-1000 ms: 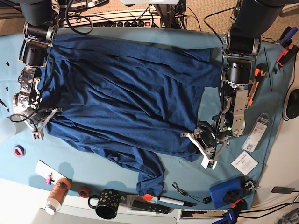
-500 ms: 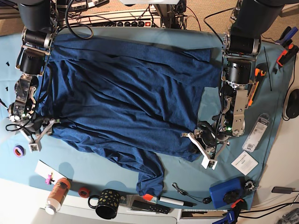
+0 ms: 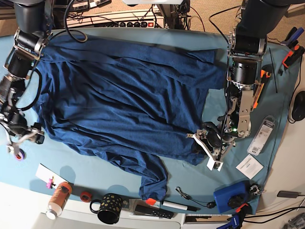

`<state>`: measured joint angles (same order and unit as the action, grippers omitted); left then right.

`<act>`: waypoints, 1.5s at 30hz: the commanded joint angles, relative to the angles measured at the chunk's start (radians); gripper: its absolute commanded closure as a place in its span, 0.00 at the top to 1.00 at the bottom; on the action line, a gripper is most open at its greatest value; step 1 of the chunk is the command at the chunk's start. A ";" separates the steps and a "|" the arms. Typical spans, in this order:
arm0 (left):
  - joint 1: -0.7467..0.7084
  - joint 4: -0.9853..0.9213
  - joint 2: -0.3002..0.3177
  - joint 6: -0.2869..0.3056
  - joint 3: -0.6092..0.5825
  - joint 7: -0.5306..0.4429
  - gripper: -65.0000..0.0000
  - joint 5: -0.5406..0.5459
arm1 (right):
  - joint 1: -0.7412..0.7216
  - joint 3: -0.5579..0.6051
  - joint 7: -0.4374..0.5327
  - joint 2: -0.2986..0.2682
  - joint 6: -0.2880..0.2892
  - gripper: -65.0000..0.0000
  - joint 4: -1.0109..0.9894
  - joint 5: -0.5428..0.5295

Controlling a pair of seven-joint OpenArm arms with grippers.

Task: Layout the t-shirt on the table in an organized manner, then fold the t-shirt properly
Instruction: 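Hold the shirt with both grippers and tug it taut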

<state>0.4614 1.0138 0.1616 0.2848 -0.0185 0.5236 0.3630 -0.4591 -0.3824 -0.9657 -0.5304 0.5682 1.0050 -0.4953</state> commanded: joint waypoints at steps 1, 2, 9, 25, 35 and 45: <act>0.032 0.016 0.005 0.005 0.001 -0.023 0.37 0.008 | -0.026 -0.028 -0.002 -0.025 0.012 0.56 -0.003 -0.034; 0.032 0.016 0.005 0.005 0.001 -0.023 0.37 0.008 | -0.026 -0.053 -0.019 -0.030 0.026 0.56 -0.027 -0.053; 0.032 0.016 0.005 0.005 0.001 -0.023 0.37 0.008 | -0.025 -0.103 -0.013 -0.032 0.071 0.56 -0.230 -0.050; 0.032 0.016 0.005 0.005 0.001 -0.024 0.37 0.015 | -0.023 -0.016 0.076 -0.027 0.000 0.56 -0.261 0.115; 0.032 0.016 0.005 0.005 0.001 -0.026 0.37 0.015 | -0.023 0.174 0.076 -0.025 0.022 0.56 -0.261 0.064; 0.033 0.016 0.005 0.004 0.001 -0.007 0.37 0.029 | -0.022 0.172 0.051 0.007 0.022 0.00 -0.261 0.042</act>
<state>0.4610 1.0138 0.1616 0.2848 -0.0185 0.5346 0.3801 -0.4709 -0.2131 -0.8715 -0.5152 0.5869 0.7414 -0.4717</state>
